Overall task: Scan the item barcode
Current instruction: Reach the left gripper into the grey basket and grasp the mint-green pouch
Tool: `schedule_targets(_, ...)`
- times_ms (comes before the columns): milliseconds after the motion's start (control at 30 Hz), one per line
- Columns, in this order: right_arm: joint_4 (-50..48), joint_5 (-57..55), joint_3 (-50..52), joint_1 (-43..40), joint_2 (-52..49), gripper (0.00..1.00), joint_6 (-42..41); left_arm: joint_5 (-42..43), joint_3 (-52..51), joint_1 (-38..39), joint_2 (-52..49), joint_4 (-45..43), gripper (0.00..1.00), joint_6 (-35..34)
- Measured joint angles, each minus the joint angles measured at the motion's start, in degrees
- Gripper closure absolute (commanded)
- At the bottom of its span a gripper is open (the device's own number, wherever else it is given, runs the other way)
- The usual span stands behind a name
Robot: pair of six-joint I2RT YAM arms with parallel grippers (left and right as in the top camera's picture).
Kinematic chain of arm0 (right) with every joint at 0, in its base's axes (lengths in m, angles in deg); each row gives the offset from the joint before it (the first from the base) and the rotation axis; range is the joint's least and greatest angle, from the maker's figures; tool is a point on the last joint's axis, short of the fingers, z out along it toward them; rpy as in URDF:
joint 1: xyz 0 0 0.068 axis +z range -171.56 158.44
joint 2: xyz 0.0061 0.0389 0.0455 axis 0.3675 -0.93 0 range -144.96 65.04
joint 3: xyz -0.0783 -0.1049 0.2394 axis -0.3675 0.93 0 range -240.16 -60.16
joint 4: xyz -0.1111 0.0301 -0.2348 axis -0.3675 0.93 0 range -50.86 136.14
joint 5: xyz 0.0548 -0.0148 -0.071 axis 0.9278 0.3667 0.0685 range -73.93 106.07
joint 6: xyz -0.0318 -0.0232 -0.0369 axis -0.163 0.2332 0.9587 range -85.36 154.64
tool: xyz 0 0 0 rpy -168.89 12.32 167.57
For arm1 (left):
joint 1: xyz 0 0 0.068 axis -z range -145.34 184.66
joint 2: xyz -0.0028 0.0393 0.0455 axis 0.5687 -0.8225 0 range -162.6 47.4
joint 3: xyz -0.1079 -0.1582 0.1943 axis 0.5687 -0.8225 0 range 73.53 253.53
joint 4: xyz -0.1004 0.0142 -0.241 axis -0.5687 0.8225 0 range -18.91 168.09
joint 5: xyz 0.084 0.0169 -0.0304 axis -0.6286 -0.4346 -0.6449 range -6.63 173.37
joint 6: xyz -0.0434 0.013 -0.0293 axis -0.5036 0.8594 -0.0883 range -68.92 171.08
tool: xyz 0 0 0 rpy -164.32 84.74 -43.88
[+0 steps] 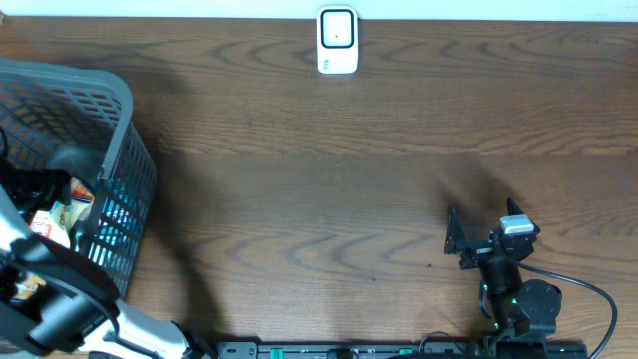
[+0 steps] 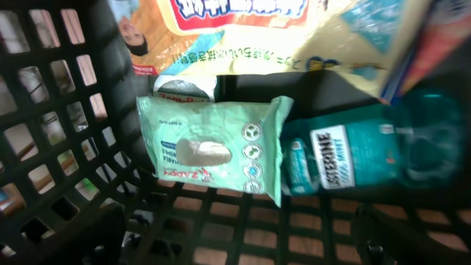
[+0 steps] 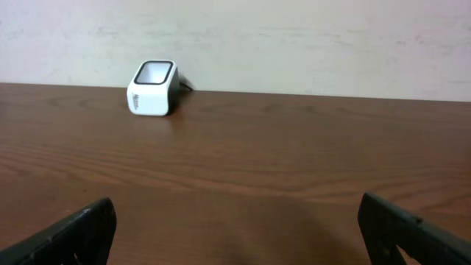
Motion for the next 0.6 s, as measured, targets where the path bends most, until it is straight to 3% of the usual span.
schedule_targets(467,0.0,0.0,0.0,0.0,0.0,0.01,0.0,-0.9,-11.7,0.0,-4.0,-6.1,0.1,2.2)
schedule_targets(600,0.0,0.0,0.0,0.0,0.0,0.01,0.0,-0.9,-15.5,0.0,-4.1,-9.2,0.2,2.6)
